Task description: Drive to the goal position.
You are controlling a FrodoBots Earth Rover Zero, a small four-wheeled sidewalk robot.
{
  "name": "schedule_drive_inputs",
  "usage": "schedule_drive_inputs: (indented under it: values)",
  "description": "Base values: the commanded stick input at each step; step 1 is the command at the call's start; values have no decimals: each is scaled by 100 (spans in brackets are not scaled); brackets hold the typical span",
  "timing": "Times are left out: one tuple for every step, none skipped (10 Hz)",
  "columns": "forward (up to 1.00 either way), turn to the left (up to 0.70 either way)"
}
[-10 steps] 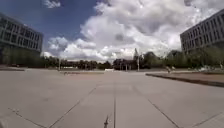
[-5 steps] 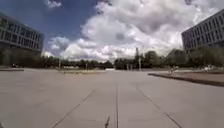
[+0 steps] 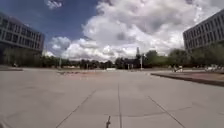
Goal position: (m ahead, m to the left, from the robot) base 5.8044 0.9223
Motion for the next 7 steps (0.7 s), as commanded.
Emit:
schedule_drive_inputs:
  values:
    - [100, 0]
    - [100, 0]
    - [100, 0]
    - [100, 0]
    - [100, 0]
    - [100, 0]
    - [100, 0]
